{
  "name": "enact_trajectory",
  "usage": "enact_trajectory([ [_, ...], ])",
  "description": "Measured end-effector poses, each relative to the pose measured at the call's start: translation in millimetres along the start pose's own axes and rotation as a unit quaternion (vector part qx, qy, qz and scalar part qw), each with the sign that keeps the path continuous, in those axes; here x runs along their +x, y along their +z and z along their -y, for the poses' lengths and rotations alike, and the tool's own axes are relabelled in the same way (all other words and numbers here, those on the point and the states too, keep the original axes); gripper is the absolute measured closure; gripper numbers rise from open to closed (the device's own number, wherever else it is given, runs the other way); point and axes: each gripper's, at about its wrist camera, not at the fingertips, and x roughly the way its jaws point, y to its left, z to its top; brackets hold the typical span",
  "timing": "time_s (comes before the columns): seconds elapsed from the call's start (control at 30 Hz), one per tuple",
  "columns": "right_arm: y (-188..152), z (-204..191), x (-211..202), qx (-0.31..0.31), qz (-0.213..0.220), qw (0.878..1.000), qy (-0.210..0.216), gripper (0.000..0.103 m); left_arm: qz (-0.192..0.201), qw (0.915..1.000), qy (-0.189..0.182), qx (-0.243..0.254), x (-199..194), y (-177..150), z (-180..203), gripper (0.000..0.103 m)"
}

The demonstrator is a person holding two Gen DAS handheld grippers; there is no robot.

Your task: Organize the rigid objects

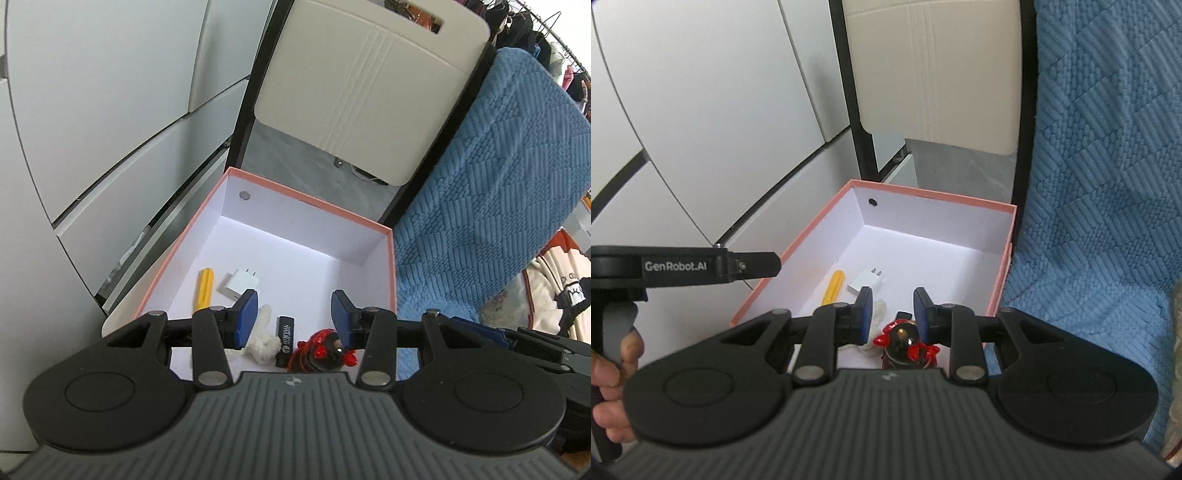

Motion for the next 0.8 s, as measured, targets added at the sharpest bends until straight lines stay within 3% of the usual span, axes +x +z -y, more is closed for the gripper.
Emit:
enact_trajectory([
  [0.5,-30,7,-75,-0.011,0.043,0.999,-0.02,0.074,0.028,0.9994,-0.016,0.01,-52,-42,34,0.042],
  [0.8,-58,9,-107,-0.01,0.053,0.998,-0.022,0.074,0.044,0.999,-0.003,-0.008,-81,-77,42,0.028],
])
